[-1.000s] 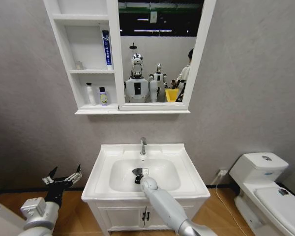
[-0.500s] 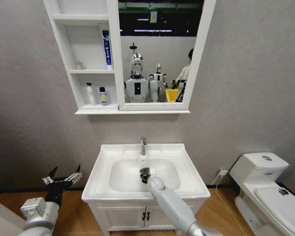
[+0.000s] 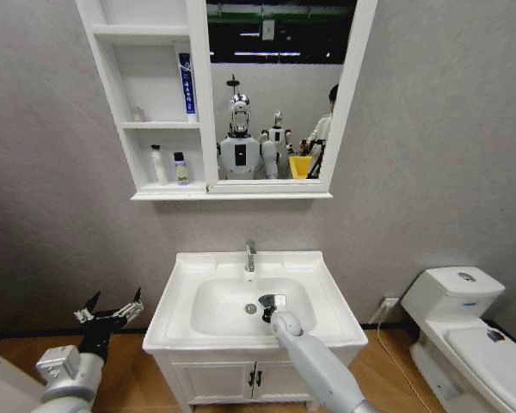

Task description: Move facial cleanser and shampoo from washbasin to cabinet, then wipe washbasin with towel.

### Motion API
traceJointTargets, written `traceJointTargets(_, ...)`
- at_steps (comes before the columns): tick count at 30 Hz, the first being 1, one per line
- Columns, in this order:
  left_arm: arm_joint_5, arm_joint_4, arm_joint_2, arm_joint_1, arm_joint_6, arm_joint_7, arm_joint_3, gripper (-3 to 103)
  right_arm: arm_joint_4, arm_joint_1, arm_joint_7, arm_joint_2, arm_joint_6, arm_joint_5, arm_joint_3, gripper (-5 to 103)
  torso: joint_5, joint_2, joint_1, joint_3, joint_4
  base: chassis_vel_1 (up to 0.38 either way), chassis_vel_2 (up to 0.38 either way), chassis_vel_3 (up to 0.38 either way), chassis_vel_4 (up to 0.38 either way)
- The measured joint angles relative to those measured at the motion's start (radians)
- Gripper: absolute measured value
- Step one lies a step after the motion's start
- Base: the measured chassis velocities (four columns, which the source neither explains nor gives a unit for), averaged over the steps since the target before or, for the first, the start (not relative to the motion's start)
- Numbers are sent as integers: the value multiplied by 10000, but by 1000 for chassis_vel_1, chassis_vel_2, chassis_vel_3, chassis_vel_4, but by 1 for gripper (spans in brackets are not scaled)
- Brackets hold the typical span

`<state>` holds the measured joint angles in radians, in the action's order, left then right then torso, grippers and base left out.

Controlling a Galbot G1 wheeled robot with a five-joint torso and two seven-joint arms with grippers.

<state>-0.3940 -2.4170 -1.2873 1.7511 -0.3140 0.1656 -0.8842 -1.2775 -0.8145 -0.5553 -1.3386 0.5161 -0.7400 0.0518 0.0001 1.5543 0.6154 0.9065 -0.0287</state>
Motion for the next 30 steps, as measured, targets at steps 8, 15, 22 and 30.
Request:
traceJointTargets(8, 0, 0, 0, 0, 0, 0, 0, 100, -118, -57, -201, 134, -34, 205, -176, 8, 0, 0, 0, 0, 0, 0, 0, 0, 0)
traceJointTargets(15, 0, 0, 0, -1, 0, 0, 0, 100, -140, -105, -330, 251, -154, 496, -394, 8, 0, 0, 0, 0, 0, 0, 0, 0, 0)
traceJointTargets(22, 0, 0, 0, 0, 0, 0, 0, 100, -186, -109, -381, 358, -352, 1026, -575, 8, -1, 0, 0, 0, 0, 0, 0, 0, 0)
traceJointTargets(30, 0, 0, 0, 0, 0, 0, 0, 100, -218, -7, -348, 450, -689, 1705, -676, 8, -1, 0, 0, 0, 0, 0, 0, 0, 0)
